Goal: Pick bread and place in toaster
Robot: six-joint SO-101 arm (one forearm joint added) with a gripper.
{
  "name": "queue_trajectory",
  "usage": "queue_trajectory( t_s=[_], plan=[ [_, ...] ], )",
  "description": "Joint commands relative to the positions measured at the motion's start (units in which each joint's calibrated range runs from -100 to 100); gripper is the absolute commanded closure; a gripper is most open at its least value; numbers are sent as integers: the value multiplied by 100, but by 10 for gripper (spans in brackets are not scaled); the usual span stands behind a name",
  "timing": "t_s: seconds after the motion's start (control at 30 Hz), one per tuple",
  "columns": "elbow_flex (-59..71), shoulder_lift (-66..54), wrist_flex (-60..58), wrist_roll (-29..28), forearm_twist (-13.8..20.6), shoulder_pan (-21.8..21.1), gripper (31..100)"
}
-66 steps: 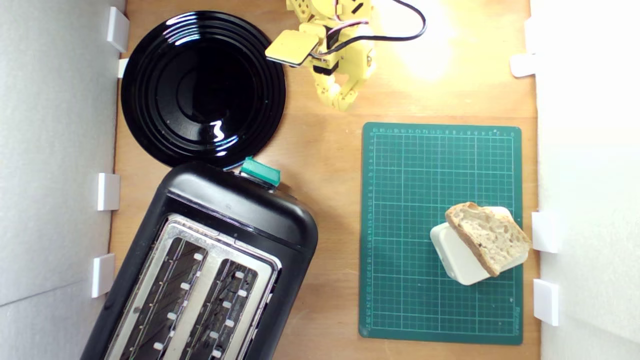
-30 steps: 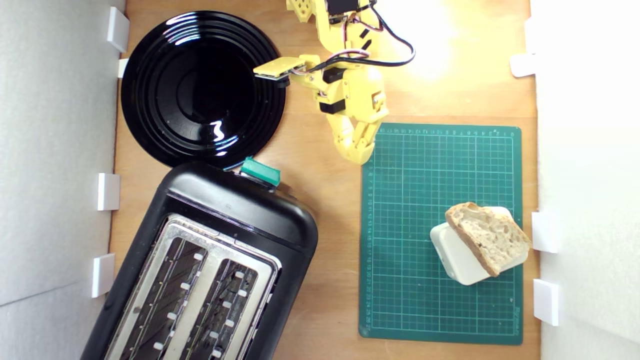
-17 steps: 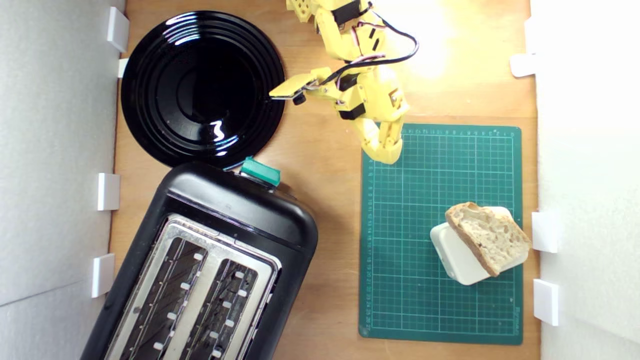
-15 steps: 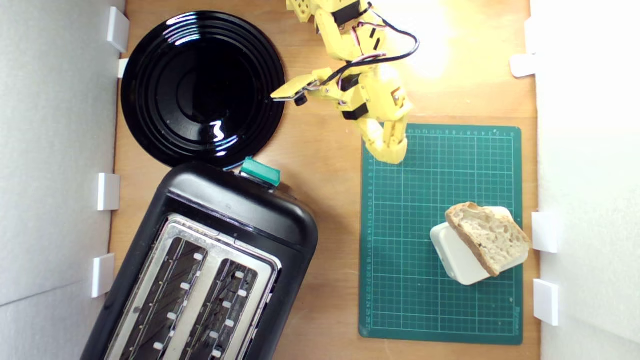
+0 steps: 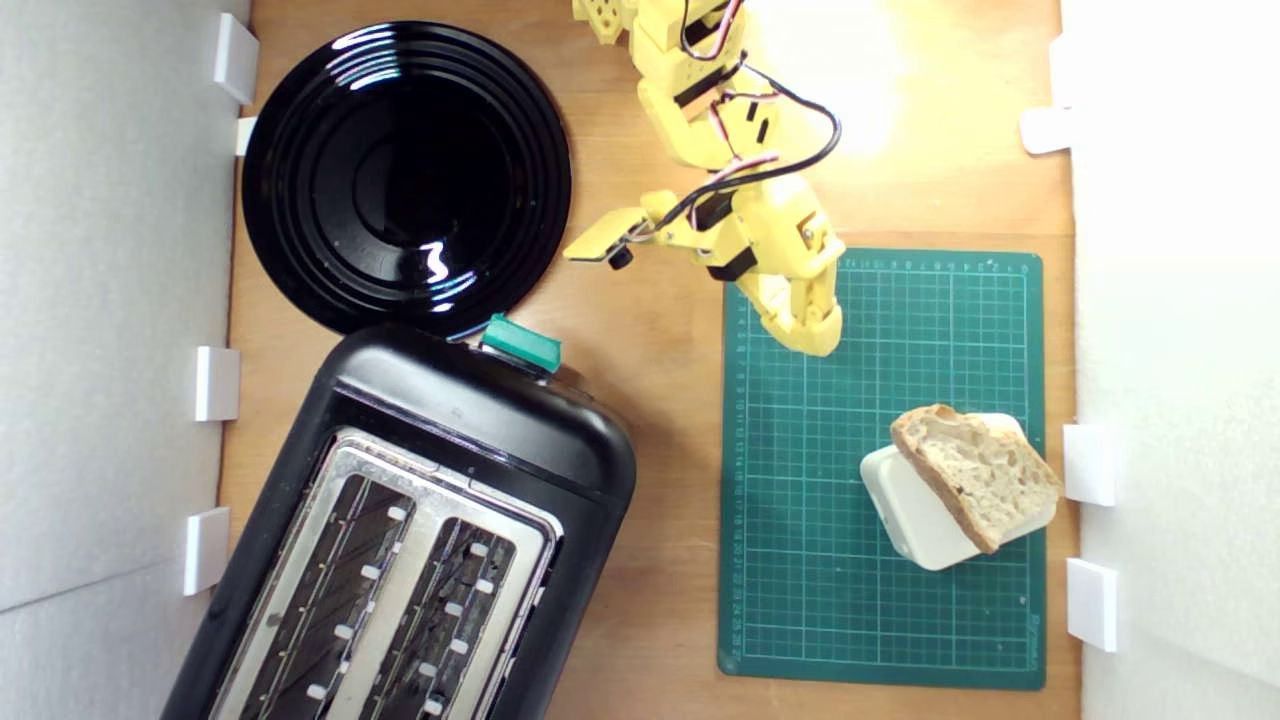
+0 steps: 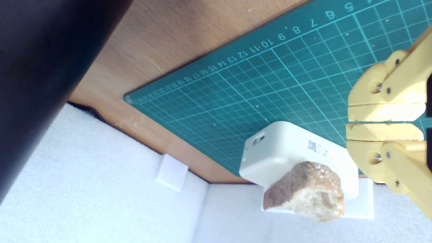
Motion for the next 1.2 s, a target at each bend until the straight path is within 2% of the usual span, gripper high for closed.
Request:
queue_trajectory(
  t_s=[0.0,0.17,0.4,0.5,0.7,1.0,1.17],
  plan=[
    [-643,266,-206,-31,-50,-127,858],
    [-916,466,-206,-31,-50,-312,845],
    [-1034,482,-206,-26,-848,-812,833],
    [-1034,491,-206,-5,-884,-997,771],
    [-1043,640,-214,-15,-884,-1045,626],
    [-1052,724,-658,-26,-893,-1037,534],
    [-1206,890,-692,-31,-893,-1102,460]
  ],
)
